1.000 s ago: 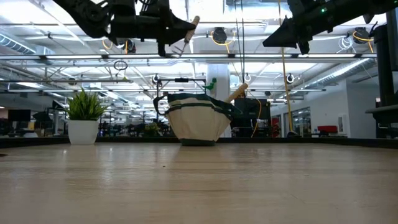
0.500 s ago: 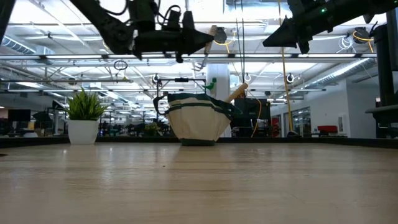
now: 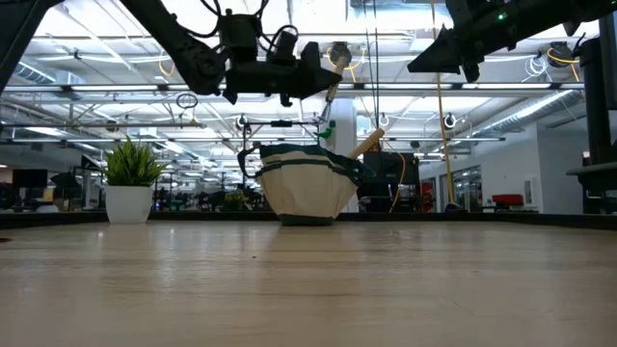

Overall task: Pick & Place Garden tools in Gardening bag
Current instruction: Put the brown hand rake into the green gardening bag

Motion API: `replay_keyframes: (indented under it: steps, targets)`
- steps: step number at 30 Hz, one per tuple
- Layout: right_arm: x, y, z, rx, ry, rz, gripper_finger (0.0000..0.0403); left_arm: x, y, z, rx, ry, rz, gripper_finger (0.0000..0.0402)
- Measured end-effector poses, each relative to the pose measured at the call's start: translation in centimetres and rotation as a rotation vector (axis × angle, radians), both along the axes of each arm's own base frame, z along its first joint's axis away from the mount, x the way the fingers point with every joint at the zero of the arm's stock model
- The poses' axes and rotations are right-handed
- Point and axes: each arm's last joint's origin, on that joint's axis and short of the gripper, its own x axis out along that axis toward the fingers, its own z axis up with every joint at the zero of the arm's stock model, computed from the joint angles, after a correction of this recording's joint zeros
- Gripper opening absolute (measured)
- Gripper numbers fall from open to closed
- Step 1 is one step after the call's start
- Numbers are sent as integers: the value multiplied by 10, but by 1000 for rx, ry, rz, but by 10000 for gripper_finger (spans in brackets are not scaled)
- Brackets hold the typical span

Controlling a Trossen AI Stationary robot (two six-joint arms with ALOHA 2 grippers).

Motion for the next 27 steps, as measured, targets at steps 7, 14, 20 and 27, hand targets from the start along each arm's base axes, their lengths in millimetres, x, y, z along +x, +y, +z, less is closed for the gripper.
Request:
replay_keyframes:
  steps: [7, 14, 20, 27]
  targets:
    - [-1, -3, 0, 4, -4, -37, 1, 4, -7, -5, 118, 90, 8, 64]
    - [-1, -3, 0, 5, -4, -37, 1, -2, 7, -8, 135, 129, 35, 64]
    - [-1, -3, 0, 5, -4, -37, 1, -5, 12, -17, 93, 210, -30, 64]
    - [-1, -3, 0, 5, -4, -37, 1, -8, 16, -22, 42, 251, -26, 64]
